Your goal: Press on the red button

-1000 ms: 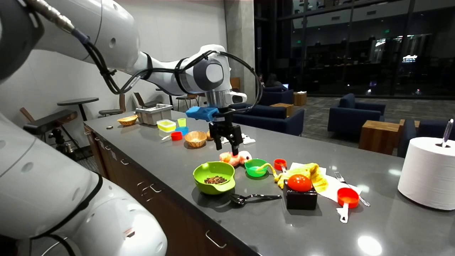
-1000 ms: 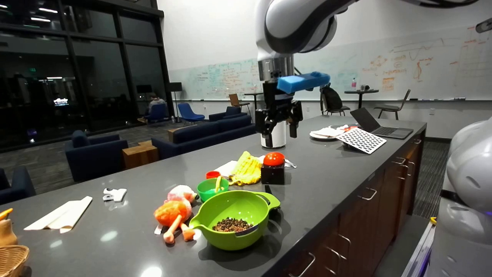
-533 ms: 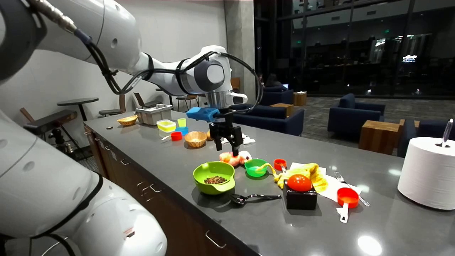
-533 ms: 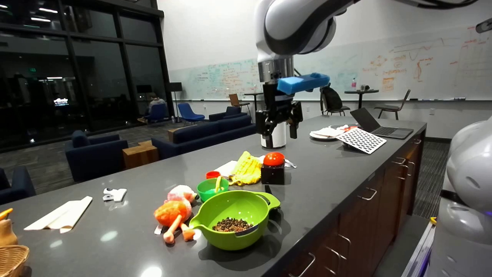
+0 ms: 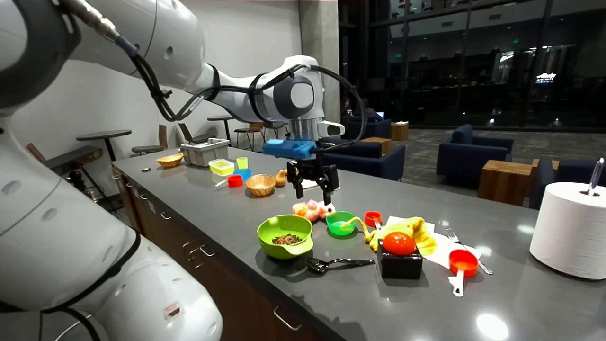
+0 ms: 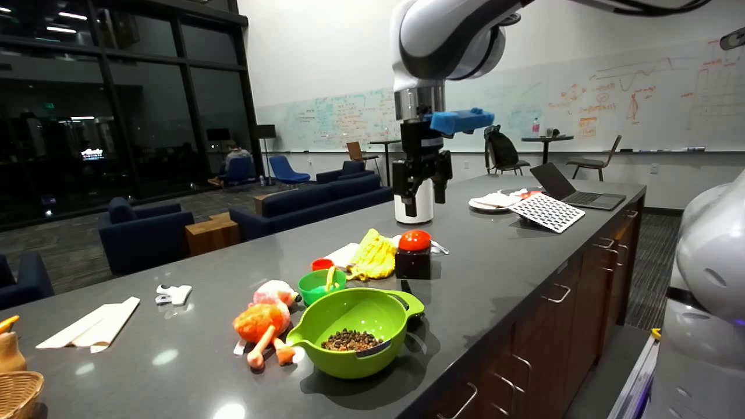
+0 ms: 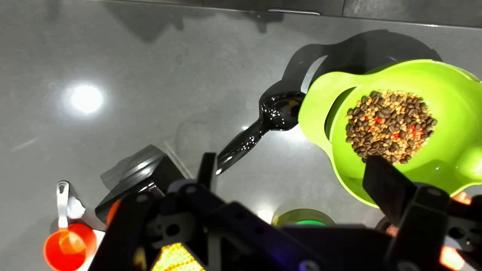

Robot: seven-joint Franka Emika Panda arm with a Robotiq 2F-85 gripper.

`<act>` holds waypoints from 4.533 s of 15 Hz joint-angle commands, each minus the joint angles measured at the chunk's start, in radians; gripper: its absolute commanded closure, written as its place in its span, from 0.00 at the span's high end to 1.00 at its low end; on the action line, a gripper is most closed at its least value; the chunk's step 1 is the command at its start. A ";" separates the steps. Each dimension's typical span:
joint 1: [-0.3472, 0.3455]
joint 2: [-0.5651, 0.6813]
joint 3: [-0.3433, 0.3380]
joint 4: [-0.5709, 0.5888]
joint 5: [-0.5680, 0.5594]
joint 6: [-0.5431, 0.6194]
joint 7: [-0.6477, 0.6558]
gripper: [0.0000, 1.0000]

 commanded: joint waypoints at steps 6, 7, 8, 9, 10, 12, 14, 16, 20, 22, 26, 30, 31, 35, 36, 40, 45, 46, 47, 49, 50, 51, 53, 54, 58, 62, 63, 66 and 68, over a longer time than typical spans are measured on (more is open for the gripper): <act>-0.028 0.151 -0.071 0.137 0.024 0.078 -0.052 1.00; -0.032 0.167 -0.072 0.153 0.022 0.078 -0.045 1.00; -0.036 0.175 -0.070 0.164 0.018 0.073 -0.038 1.00; -0.035 0.144 -0.064 0.125 0.003 0.074 -0.044 1.00; -0.037 0.158 -0.065 0.138 0.003 0.074 -0.044 1.00; -0.038 0.174 -0.065 0.152 0.002 0.074 -0.043 1.00; -0.038 0.176 -0.065 0.154 0.002 0.074 -0.043 1.00; -0.041 0.194 -0.069 0.171 0.005 0.063 -0.044 1.00; -0.057 0.253 -0.084 0.218 -0.004 0.066 -0.069 1.00; -0.070 0.297 -0.097 0.254 -0.005 0.074 -0.087 1.00; -0.093 0.404 -0.120 0.358 -0.004 0.056 -0.131 1.00; -0.104 0.431 -0.122 0.374 0.000 0.067 -0.117 1.00; -0.108 0.458 -0.124 0.406 0.000 0.056 -0.117 1.00; -0.112 0.495 -0.126 0.450 0.000 0.042 -0.118 1.00; -0.113 0.505 -0.127 0.455 0.005 0.043 -0.121 1.00; -0.124 0.541 -0.135 0.480 0.014 0.018 -0.110 1.00; -0.137 0.566 -0.143 0.478 0.023 0.012 -0.112 0.61; -0.138 0.569 -0.144 0.477 0.024 0.011 -0.112 0.54; -0.139 0.571 -0.144 0.475 0.025 0.011 -0.113 0.45; -0.141 0.575 -0.143 0.475 0.028 0.021 -0.122 0.30; -0.141 0.578 -0.143 0.478 0.025 0.023 -0.123 0.22; -0.142 0.585 -0.144 0.486 0.026 0.023 -0.125 0.15; -0.144 0.595 -0.145 0.497 0.029 0.025 -0.127 0.01; -0.144 0.601 -0.145 0.500 0.030 0.027 -0.129 0.00; -0.153 0.636 -0.147 0.523 0.034 0.033 -0.142 0.00; -0.165 0.673 -0.150 0.553 0.042 0.029 -0.150 0.00; -0.168 0.681 -0.150 0.559 0.048 0.027 -0.150 0.00; -0.177 0.699 -0.151 0.572 0.079 0.019 -0.140 0.00; -0.181 0.708 -0.151 0.567 0.090 0.024 -0.136 0.00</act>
